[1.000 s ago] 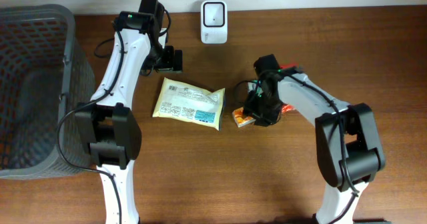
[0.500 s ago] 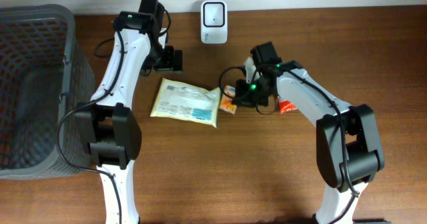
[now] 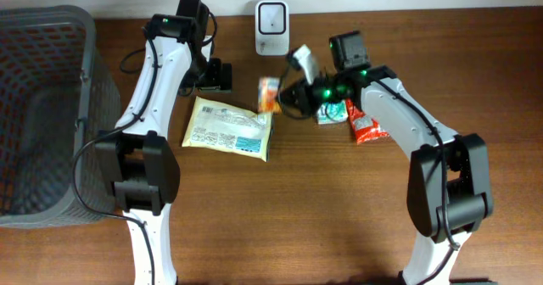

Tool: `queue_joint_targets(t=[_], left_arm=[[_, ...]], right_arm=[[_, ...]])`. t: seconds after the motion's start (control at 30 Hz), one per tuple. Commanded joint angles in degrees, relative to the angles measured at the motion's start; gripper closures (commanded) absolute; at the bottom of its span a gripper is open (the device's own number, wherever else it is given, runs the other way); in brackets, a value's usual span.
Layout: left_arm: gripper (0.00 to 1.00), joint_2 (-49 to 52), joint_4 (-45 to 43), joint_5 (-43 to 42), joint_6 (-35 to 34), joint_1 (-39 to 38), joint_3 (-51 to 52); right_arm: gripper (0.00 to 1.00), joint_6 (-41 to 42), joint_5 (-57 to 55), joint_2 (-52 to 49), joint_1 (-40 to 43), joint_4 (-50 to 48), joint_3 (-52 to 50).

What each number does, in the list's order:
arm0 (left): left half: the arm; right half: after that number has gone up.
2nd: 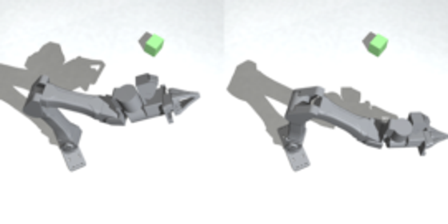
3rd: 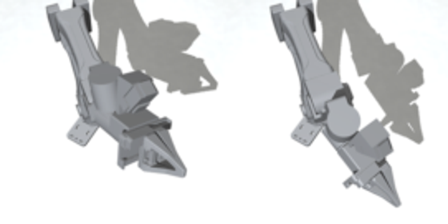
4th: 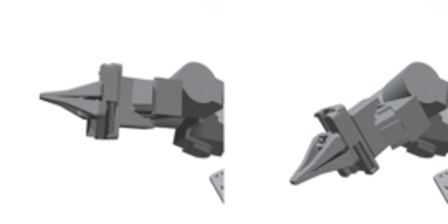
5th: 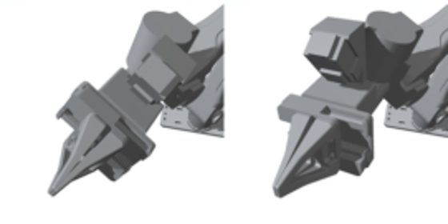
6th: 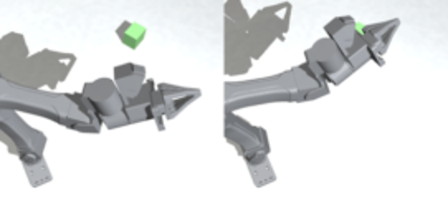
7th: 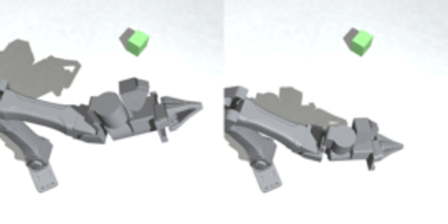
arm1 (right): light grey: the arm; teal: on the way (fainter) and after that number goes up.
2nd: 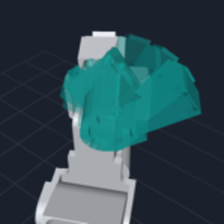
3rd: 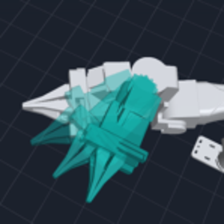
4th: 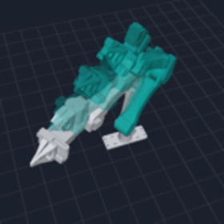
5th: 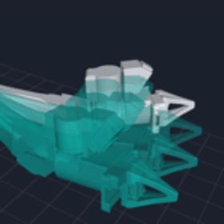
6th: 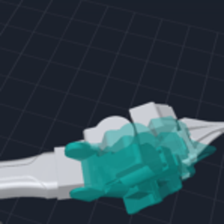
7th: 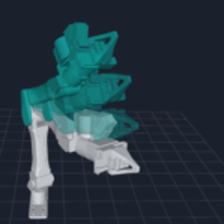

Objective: Scan the item barcode

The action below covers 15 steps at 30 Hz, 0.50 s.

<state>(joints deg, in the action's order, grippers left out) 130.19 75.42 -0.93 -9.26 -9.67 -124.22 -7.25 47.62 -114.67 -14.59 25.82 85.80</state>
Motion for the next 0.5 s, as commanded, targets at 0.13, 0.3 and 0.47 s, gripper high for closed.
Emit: queue_joint_targets(t=[0.13,0.3,0.47], left_arm=[[0.01,0.2,-0.1,0.7,-0.5,0.2,0.4],[0.01,0.2,-0.1,0.7,-0.5,0.2,0.4],[0.01,0.2,-0.1,0.7,-0.5,0.2,0.4]], right_arm=[[0.96,10.5,-69.0,0.8,-4.1,-5.6,10.8],[0.96,2.2,-76.4,-4.9,-4.8,-10.0,17.9],[0.96,-13.7,-69.2,-13.3,-6.3,-14.6,30.4]])
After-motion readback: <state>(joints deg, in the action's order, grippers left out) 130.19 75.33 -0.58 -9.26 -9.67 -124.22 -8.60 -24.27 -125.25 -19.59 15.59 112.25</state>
